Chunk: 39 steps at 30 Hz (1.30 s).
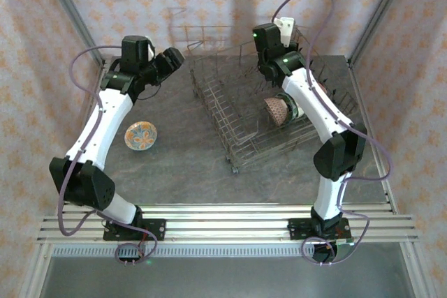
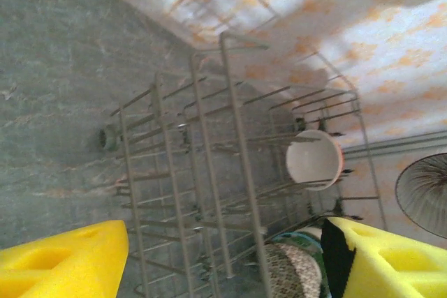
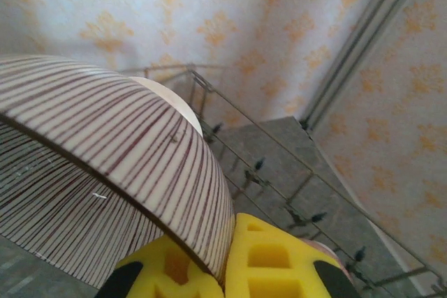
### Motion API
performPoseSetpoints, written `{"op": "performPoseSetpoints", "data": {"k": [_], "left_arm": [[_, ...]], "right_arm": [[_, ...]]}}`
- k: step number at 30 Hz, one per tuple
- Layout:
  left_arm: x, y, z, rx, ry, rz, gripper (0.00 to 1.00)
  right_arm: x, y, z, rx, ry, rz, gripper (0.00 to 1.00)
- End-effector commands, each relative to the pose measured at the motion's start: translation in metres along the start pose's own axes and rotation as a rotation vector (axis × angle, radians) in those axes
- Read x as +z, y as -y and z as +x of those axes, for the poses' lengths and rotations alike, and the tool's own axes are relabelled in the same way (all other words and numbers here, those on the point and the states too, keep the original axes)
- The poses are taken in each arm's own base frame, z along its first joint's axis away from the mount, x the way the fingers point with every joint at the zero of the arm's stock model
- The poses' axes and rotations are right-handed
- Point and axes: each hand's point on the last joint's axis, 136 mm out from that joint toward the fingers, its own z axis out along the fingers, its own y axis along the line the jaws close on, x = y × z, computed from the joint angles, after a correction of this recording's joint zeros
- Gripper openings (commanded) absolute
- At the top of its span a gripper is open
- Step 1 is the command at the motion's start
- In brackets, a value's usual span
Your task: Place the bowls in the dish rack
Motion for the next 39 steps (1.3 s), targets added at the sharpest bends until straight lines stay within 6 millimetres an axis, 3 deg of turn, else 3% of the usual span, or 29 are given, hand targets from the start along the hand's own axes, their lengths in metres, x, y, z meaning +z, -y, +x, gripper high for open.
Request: {"op": "performPoseSetpoints", "data": {"k": [1, 6, 21, 39], "left_arm": [[0.006, 0.001, 0.000, 0.041, -0.011, 0.024, 0.74], [0.019, -0.011, 0.008, 0.041, -0.045, -0.006, 0.74], [0.023, -0.020, 0.012, 0.050, -0.058, -0.039, 0.75], [0.016, -0.027, 0.018, 0.041, -0.065, -0.065, 0.75]], "right_arm": [[-0.004, 0.016, -0.007, -0.007, 0.029, 0.070, 0.00], [0.013, 0.008, 0.009, -0.069, -0.001, 0.108, 0.00], [0.043, -0.013, 0.025, -0.157, -0.034, 0.140, 0.00], [0.068, -0.006, 0.035, -0.211, -0.063, 0.197, 0.00]]}}
